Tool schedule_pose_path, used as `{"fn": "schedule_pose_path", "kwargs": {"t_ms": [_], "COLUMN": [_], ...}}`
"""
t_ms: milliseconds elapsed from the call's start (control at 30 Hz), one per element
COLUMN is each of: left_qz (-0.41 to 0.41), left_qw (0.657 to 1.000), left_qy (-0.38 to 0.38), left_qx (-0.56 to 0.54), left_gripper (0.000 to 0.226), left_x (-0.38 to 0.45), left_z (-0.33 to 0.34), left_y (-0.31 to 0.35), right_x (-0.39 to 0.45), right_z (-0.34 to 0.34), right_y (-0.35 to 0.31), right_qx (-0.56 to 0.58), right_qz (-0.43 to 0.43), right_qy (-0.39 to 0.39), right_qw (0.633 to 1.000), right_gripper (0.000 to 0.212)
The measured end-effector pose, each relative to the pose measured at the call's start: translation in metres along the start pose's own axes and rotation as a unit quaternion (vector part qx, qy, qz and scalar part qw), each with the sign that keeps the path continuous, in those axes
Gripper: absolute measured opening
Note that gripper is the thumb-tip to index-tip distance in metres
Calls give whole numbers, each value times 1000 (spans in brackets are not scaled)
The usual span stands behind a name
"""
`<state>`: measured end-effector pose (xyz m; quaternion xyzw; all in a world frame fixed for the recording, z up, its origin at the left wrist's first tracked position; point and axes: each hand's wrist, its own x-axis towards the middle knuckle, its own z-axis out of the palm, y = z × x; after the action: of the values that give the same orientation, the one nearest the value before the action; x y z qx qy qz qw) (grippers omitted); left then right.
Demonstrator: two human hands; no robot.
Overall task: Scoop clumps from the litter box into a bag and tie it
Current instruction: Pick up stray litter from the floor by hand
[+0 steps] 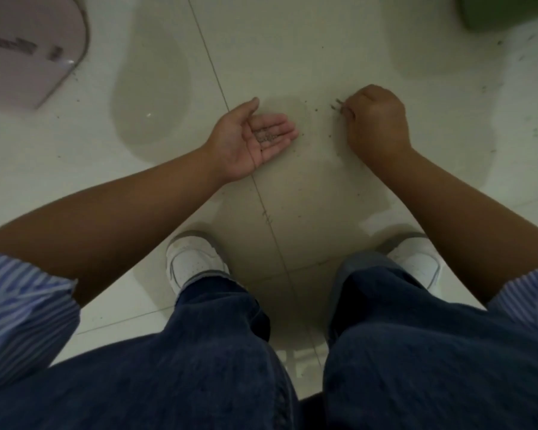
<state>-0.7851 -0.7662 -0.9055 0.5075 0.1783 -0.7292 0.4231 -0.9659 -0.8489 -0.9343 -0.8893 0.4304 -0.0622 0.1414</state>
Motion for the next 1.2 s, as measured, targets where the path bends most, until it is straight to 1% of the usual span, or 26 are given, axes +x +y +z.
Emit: {"fn": "schedule_pose_path", "kwargs": {"t_ms": [100, 167, 200, 233, 300, 367, 400, 467, 533, 567, 600, 667, 733, 800, 867, 933, 1000, 1067, 1133, 1200], "left_qz": [10, 17, 21, 25, 30, 36, 37, 37, 38, 39, 42, 53, 61, 65, 67, 71, 77, 86, 91, 91], "left_qw": [1000, 999, 999, 998, 996, 995, 995, 994, 994, 995, 995, 995, 994, 994, 993, 992, 990, 988, 986, 987], "left_qy": [7, 15, 20, 27, 35, 36, 34, 29, 23, 23, 26, 37, 46, 51, 57, 63, 67, 68, 66, 68], "left_qx": [-13, -25, -34, -47, -76, -89, -90, -96, -95, -91, -87, -81, -74, -72, -75, -83, -93, -108, -120, -117], "left_gripper": [69, 63, 59, 57, 54, 52, 51, 51, 61, 64, 65, 66, 65, 65, 65, 65, 65, 65, 66, 67], "left_x": [-1, -1, -1, -1, -2, -2, -3, -3, -3, -3, -4, -6, -7, -8, -8, -8, -8, -9, -10, -11], "left_z": [0, 2, 3, 4, 8, 12, 13, 12, 9, 6, 3, -2, -8, -13, -18, -20, -18, -16, -13, -11], "left_y": [-1, -1, -2, -3, -4, -6, -6, -4, -1, 0, 2, 5, 9, 12, 13, 12, 10, 7, 5, 2], "right_x": [2, 4, 6, 6, 5, 3, 2, 7, 19, 28, 38, 53, 59, 50, 37, 23, 9, -5, -19, -30], "right_z": [2, -2, -5, -10, -21, -24, -22, -20, -17, -15, -14, -10, -9, -4, 0, 1, -7, -15, -14, -4], "right_y": [-8, -8, -10, -16, -37, -51, -51, -41, -28, -22, -18, -12, -10, -7, 2, 14, 22, 21, 7, -14], "right_qx": [-22, 21, 57, 103, 178, 198, 193, 167, 125, 103, 83, 52, -1, -35, -81, -96, -93, -86, -98, -123], "right_qz": [-8, 46, 78, 88, 33, -31, -41, -9, 16, 16, 3, -49, -109, -189, -261, -302, -294, -252, -215, -209], "right_qy": [-18, -23, -29, -20, 19, 20, 9, 1, 9, -2, -28, -108, -178, -214, -213, -205, -205, -184, -158, -130], "right_qw": [1000, 998, 995, 991, 983, 979, 980, 986, 992, 995, 996, 992, 978, 958, 938, 926, 929, 946, 959, 961], "right_gripper": [6, 14, 18, 19, 18, 25, 30, 38, 40, 43, 48, 61, 71, 72, 65, 63, 63, 65, 64, 60]}}
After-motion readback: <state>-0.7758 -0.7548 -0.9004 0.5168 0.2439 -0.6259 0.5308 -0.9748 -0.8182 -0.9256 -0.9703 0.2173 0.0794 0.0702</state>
